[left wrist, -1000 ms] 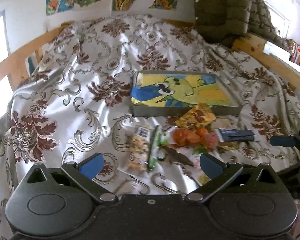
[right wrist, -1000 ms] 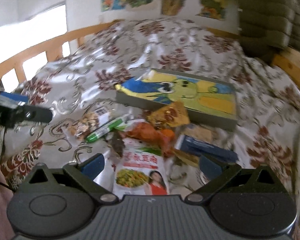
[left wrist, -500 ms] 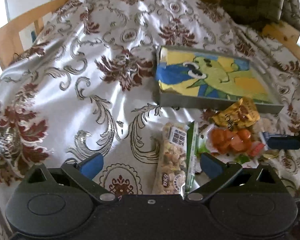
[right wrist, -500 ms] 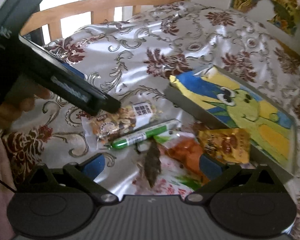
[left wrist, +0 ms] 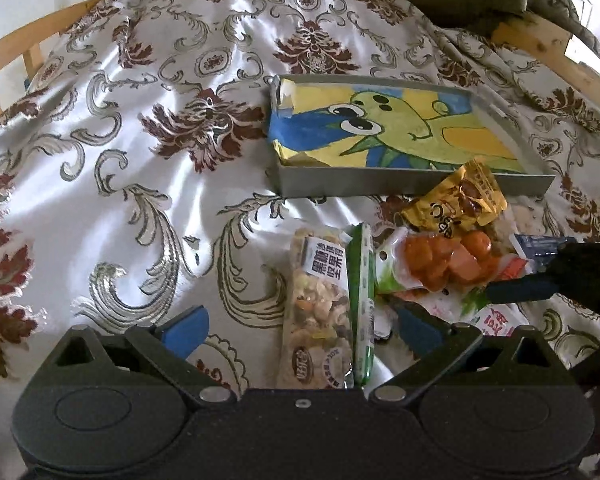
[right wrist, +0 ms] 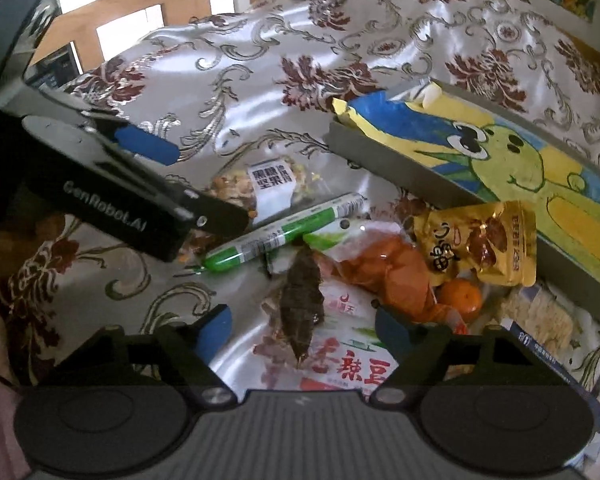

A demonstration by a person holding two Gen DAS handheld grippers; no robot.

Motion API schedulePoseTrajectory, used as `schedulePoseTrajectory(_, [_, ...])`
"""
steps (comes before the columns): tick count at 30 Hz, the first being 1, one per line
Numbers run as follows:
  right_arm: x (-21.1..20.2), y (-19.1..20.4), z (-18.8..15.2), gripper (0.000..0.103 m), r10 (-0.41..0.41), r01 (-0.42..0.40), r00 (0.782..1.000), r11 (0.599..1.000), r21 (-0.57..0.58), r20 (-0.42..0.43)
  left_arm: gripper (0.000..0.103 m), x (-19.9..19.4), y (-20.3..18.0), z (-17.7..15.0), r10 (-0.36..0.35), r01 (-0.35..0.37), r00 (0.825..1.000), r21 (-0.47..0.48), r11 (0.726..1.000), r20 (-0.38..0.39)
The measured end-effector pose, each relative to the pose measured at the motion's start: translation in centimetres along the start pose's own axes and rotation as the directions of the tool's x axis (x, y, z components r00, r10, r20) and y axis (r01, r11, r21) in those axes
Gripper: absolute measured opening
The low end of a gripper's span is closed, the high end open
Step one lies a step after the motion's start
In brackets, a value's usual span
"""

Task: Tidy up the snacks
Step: 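Lower the left tool onto the mixed-nut bag while the right tool lowers onto the brown dried fish, then close the left tool on the nut bag while the right tool closes on the dried fish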

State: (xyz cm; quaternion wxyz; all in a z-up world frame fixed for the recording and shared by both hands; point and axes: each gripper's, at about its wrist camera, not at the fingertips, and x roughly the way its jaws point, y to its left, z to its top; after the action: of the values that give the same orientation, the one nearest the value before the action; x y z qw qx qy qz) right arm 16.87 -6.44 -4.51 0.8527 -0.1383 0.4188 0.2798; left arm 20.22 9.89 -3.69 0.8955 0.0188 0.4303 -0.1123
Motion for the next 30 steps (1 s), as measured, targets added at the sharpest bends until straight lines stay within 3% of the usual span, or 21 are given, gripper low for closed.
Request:
schedulePoseTrajectory(3, [0.5, -0.1, 0.0, 0.073, -0.013, 0.013, 1.0, 1.0, 0.0, -0.007, 0.097, 0.4, 0.0, -0.1, -0.013, 0.013, 1.0, -0.003, 1.0, -0.013])
schedulePoseTrajectory(9, [1.1, 0.1, -0.1, 0.058, -0.02, 0.019, 1.0, 1.0, -0.02, -0.015, 0.074, 0.9, 0.0, -0.1, -0.052, 0.052, 0.998, -0.003, 0.999, -0.027])
schedulePoseTrajectory(14, [1.4, 0.4, -0.1, 0.051, -0.009, 0.008, 1.0, 1.0, -0.022, -0.016, 0.048, 1.0, 0.4, -0.1, -0.082, 0.081, 0.996, -0.037, 0.996, -0.038])
schedulePoseTrajectory(19, [2.0, -0.2, -0.1, 0.052, 0.013, -0.013, 1.0, 1.0, 0.022, -0.022, 0.043, 1.5, 0.7, -0.1, -0.086, 0.082, 0.995, -0.058, 0.995, -0.054])
schedulePoseTrajectory(30, [2.4, -0.2, 0.2, 0.05, 0.017, -0.016, 1.0, 0.999, 0.036, -0.021, 0.043, 2.3, 1.3, 0.0, -0.109, 0.101, 0.992, -0.111, 0.989, -0.069])
